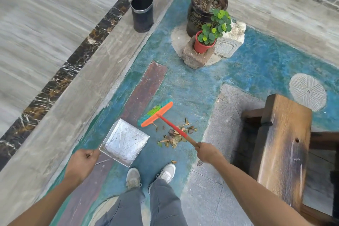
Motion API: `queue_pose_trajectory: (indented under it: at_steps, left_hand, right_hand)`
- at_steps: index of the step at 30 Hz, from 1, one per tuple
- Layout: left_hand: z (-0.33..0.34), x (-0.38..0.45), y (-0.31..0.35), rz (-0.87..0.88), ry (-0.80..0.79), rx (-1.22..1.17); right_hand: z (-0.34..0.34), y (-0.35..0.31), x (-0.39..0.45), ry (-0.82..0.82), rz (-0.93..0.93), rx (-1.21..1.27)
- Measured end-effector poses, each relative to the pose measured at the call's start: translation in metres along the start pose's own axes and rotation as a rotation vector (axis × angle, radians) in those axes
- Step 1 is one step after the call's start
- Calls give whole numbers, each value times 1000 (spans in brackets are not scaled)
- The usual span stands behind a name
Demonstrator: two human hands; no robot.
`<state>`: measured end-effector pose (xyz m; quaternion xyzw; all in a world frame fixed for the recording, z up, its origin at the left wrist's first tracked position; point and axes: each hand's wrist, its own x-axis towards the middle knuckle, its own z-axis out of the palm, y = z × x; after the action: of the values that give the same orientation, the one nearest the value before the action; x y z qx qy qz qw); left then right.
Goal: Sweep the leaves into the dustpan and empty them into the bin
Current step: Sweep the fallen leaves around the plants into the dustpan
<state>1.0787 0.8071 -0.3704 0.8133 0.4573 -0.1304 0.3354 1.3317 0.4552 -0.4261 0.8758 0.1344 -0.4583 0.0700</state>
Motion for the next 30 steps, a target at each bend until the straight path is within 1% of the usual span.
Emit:
queue_pose_trajectory:
  at_steps: [3,6,10,14,18,21,24,26,28,30]
  left_hand:
    - [-5,-1,-8,53,-53,37]
    - [-13,-3,-17,78,-90,72]
    - [-17,-5,-18,160,-123,146]
    - [-14,-3,-17,215,-170,194]
    - [-10,-3,-18,242,-192,219]
    - [-7,-4,-17,245,-201,217]
    - [-3,-4,-13,236,-213,211]
    - [-1,-2,-9,241,-225,222]
    - [4,-1,-3,250,-235,238]
    - [8,0,4,265,-255,256]
  right_hand:
    - [-6,-21,9,-45,15,-41]
    - [-2,-19,5,-60,72,-66]
    - [1,13,-11,-39,129,-76]
    - [12,49,-39,64,155,-140]
    - [38,81,-68,100,188,-3]
    - [60,104,-86,142,232,50]
    - [73,117,-93,95,248,156]
    - [78,120,-97,93,265,172]
    - [81,125,-100,137,281,152]
    - [82,130,-103,125,277,187]
